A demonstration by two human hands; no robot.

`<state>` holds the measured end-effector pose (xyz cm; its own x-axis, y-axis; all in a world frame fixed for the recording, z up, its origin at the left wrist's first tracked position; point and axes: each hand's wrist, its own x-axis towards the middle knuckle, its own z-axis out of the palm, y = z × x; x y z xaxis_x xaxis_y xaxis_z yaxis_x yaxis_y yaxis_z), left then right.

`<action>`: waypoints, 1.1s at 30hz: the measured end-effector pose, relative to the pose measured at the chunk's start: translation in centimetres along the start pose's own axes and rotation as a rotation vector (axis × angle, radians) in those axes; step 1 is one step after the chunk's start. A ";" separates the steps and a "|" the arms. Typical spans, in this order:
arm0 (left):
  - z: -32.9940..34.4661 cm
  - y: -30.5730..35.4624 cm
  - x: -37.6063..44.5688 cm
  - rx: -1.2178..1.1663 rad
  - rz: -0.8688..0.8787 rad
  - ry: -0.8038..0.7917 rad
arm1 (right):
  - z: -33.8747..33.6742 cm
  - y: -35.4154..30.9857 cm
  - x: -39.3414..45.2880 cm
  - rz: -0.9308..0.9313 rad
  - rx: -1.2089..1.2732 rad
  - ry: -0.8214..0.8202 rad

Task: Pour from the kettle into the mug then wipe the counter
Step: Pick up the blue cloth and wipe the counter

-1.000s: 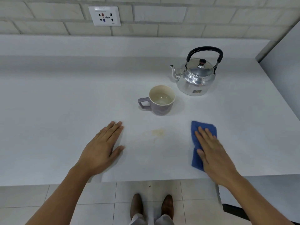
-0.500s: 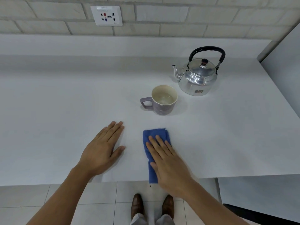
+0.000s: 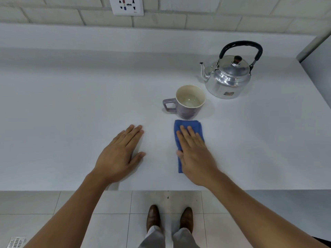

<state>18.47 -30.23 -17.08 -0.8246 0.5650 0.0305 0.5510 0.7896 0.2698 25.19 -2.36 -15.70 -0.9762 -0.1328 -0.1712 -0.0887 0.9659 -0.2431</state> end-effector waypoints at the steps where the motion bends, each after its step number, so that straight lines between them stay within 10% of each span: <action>1: 0.0 0.0 0.0 0.001 -0.001 -0.002 | 0.2 -1.0 0.4 -0.021 0.024 0.001; 10: 0.0 -0.3 0.0 -0.006 0.000 -0.017 | 1.3 -1.3 -4.0 -0.342 0.055 -0.046; 22: -0.6 0.1 -0.2 -0.103 -0.040 -0.015 | 1.1 -1.8 2.6 -0.144 0.056 0.062; 33: -1.3 0.3 -0.4 -0.182 -0.043 -0.033 | 1.9 -2.9 -3.6 -0.539 -0.001 -0.089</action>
<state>18.78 -30.49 -15.73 -0.8407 0.5413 -0.0156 0.4805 0.7589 0.4395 29.30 -5.07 -16.19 -0.7722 -0.6271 -0.1025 -0.5718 0.7562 -0.3180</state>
